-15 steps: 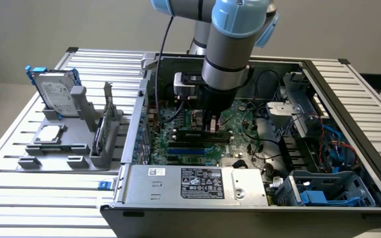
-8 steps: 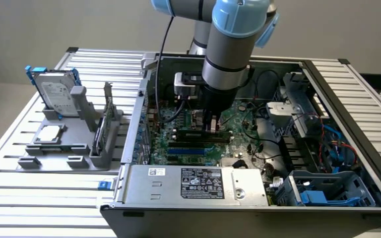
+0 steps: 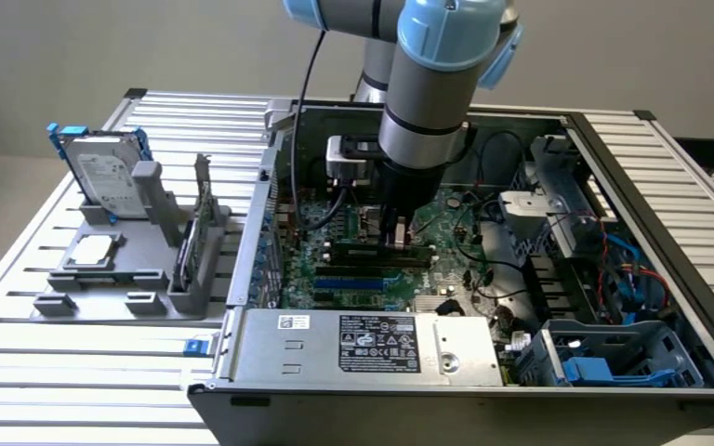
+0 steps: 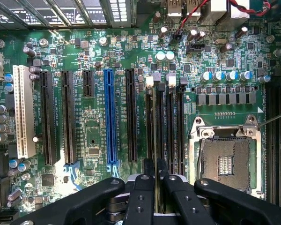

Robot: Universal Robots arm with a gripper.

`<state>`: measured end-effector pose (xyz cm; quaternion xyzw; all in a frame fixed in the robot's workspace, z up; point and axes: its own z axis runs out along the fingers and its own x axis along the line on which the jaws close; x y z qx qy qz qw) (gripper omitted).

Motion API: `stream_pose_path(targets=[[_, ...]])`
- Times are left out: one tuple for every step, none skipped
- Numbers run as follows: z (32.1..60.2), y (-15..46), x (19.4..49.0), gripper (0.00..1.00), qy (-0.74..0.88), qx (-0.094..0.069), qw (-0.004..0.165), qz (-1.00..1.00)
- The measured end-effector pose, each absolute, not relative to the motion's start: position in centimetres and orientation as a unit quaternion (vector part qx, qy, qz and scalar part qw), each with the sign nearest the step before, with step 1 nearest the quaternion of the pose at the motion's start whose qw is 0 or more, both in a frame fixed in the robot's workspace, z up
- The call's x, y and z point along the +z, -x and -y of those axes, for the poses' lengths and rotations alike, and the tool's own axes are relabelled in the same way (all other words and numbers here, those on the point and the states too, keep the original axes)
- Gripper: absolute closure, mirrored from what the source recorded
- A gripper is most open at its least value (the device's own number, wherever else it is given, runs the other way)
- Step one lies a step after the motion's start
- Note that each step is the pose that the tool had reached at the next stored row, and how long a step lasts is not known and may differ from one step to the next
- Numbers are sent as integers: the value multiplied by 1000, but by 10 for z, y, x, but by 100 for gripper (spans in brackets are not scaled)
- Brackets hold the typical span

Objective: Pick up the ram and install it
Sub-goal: 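Insert the ram into the slot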

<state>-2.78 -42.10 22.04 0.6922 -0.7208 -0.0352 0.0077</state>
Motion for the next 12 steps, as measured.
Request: stream_pose_path(targets=[[421,28,220,85,-692,-35,8,721],[421,28,220,85,-692,-35,8,721],[421,28,221,85,-692,-35,8,721],[421,28,221,85,-692,-35,8,721],[421,28,222,85,-692,-35,8,721],[421,29,224,85,-692,-35,8,721],[421,29,225,85,-692,-35,8,721],[421,29,227,85,-692,-35,8,721],[421,29,229,85,-692,-35,8,721],[421,29,230,85,-692,-35,8,721],[421,29,230,85,-692,-35,8,721],[421,30,230,85,-692,-35,7,721]])
